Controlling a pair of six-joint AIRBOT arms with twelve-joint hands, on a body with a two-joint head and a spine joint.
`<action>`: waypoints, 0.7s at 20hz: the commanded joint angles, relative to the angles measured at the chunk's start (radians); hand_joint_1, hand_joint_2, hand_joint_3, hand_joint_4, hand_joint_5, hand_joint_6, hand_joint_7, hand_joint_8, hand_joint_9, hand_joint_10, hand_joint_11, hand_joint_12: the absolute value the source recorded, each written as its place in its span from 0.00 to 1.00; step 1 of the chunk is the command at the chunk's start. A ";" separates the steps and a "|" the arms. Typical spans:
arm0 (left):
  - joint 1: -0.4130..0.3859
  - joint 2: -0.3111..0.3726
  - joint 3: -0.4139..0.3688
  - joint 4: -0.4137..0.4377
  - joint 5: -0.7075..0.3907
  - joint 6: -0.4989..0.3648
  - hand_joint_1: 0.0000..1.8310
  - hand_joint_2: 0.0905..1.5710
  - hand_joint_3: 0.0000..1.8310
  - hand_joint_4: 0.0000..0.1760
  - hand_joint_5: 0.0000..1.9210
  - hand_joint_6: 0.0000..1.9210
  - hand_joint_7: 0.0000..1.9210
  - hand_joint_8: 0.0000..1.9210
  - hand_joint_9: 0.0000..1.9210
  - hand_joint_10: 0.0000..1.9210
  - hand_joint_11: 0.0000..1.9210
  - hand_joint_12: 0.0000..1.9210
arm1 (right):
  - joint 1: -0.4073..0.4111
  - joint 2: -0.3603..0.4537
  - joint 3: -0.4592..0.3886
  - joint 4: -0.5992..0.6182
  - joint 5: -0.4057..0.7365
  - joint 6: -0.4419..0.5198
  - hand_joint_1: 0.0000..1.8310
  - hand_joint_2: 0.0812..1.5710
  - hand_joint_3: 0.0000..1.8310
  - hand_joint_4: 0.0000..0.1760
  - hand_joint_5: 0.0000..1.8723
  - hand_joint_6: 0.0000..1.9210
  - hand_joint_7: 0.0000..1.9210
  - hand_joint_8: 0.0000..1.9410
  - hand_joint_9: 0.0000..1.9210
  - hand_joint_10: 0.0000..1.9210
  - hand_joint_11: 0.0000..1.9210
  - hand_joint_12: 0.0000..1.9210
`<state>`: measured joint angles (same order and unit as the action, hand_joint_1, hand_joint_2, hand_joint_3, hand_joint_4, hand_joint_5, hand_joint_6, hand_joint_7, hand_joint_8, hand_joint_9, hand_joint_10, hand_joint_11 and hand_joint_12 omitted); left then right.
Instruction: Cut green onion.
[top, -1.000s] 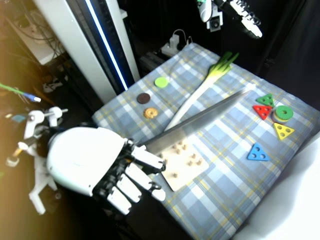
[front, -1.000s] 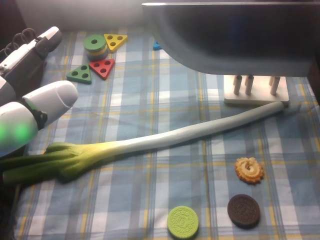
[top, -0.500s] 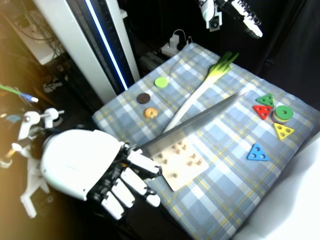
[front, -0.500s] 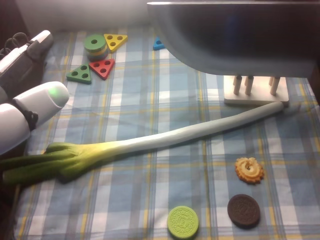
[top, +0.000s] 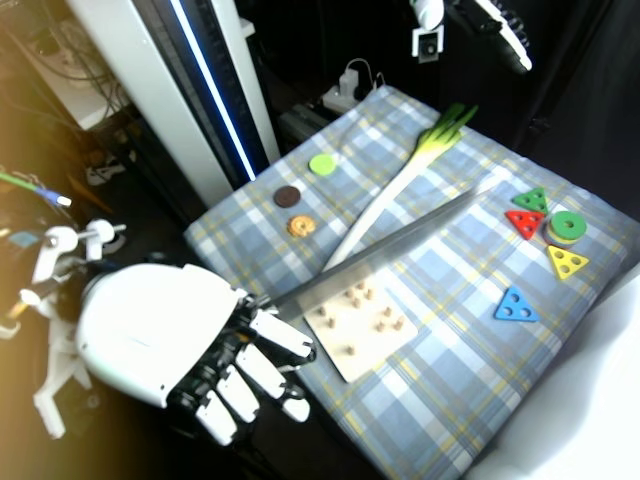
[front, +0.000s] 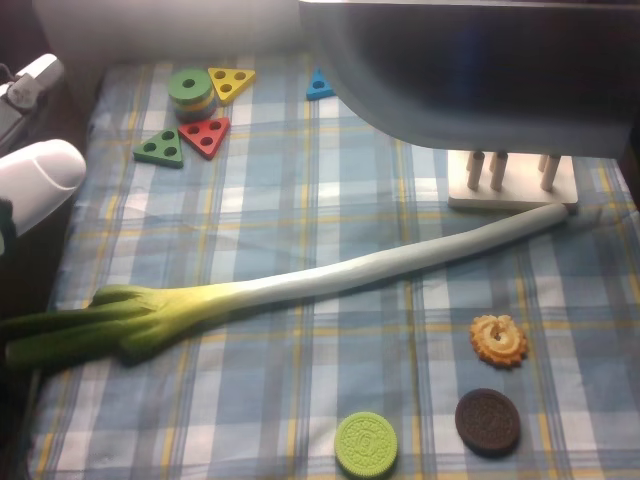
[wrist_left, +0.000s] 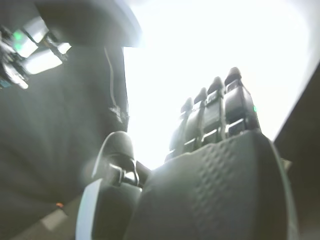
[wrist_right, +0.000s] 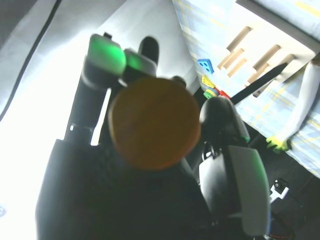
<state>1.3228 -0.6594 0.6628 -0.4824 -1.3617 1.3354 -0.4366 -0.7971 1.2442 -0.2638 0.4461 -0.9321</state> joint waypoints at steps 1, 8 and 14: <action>-0.003 -0.004 0.008 0.019 -0.141 -0.019 0.00 0.84 0.00 0.00 0.00 0.00 0.00 0.00 0.00 0.00 0.00 0.00 | 0.015 0.005 -0.002 -0.010 0.061 -0.006 0.04 1.00 0.01 0.67 0.26 1.00 0.47 1.00 0.60 1.00 0.68 1.00; 0.010 -0.005 0.011 0.017 -0.163 -0.041 0.00 0.86 0.01 0.00 0.00 0.00 0.00 0.00 0.00 0.00 0.00 0.00 | 0.064 -0.014 0.002 -0.069 0.024 -0.006 0.03 0.98 0.00 0.79 0.28 1.00 0.49 1.00 0.62 1.00 0.70 1.00; 0.047 -0.005 0.012 0.006 -0.192 -0.081 0.00 0.87 0.01 0.00 0.00 0.00 0.00 0.00 0.00 0.00 0.00 0.00 | 0.066 0.001 -0.018 -0.087 0.030 -0.006 0.04 0.98 0.00 0.76 0.26 1.00 0.49 1.00 0.63 1.00 0.71 1.00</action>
<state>1.3766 -0.6636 0.6670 -0.4805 -1.4143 1.2629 -0.3809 -0.8032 1.2263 -0.3477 0.4019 -0.9287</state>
